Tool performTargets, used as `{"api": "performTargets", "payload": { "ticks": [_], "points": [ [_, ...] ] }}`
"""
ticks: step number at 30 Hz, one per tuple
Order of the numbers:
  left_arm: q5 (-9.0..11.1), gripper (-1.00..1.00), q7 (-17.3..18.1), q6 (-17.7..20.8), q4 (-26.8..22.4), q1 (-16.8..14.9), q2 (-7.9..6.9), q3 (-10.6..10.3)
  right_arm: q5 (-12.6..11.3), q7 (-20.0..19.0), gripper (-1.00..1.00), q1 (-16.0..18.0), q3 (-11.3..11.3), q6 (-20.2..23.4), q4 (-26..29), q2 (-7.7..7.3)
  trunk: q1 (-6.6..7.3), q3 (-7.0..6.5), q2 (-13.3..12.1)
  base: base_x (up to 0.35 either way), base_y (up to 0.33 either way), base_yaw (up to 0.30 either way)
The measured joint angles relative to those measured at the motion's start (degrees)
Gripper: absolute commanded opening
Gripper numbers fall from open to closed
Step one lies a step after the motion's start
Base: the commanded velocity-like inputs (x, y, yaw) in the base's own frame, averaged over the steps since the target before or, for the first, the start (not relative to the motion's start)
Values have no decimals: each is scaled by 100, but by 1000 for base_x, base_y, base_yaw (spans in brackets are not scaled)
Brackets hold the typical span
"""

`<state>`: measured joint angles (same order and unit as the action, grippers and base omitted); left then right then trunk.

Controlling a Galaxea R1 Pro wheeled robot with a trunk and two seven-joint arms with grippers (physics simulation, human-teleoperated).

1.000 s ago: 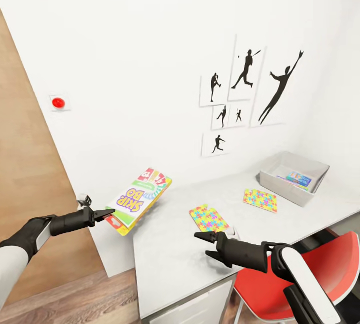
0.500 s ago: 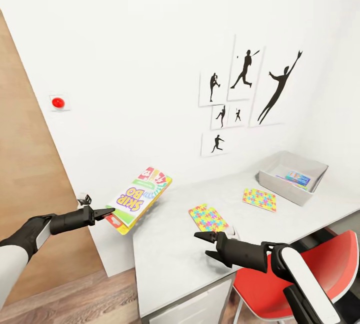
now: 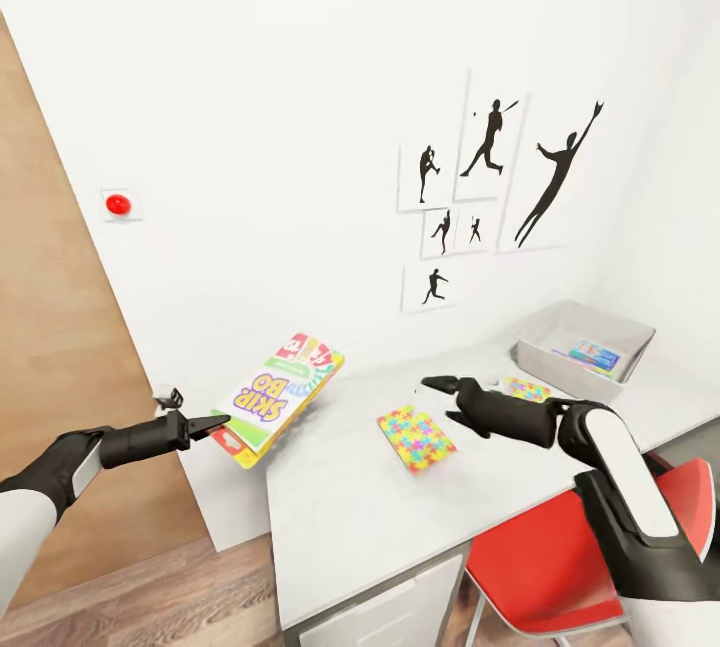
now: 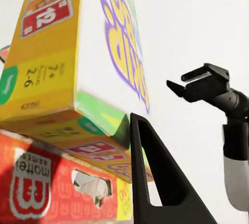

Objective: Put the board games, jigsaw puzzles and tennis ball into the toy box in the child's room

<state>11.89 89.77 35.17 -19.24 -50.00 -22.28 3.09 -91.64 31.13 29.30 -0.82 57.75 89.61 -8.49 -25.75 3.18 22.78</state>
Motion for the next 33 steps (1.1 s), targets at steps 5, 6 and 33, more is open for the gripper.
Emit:
{"api": "performTargets", "payload": {
  "ticks": [5, 6, 33],
  "points": [
    [-5, -100, 0, 0, 0, 1, 9, 2, -55, 2065, 100, 871, 252, -8, -39, 30, 0, 0, 0, 0, -37, 0],
    [-2, -100, -1, 0, 0, 0, 11, -1, -75, 2473, 100, 953, 259, -7, -40, 43, 0, 0, 0, 0, -175, 0],
    [-10, -100, -2, 3, 3, 1, 0, -15, -167, 3500, 100, 1734, 360, 175, 54, -148, 2, 79, 1, 32, -271, -169]
  ]
}}
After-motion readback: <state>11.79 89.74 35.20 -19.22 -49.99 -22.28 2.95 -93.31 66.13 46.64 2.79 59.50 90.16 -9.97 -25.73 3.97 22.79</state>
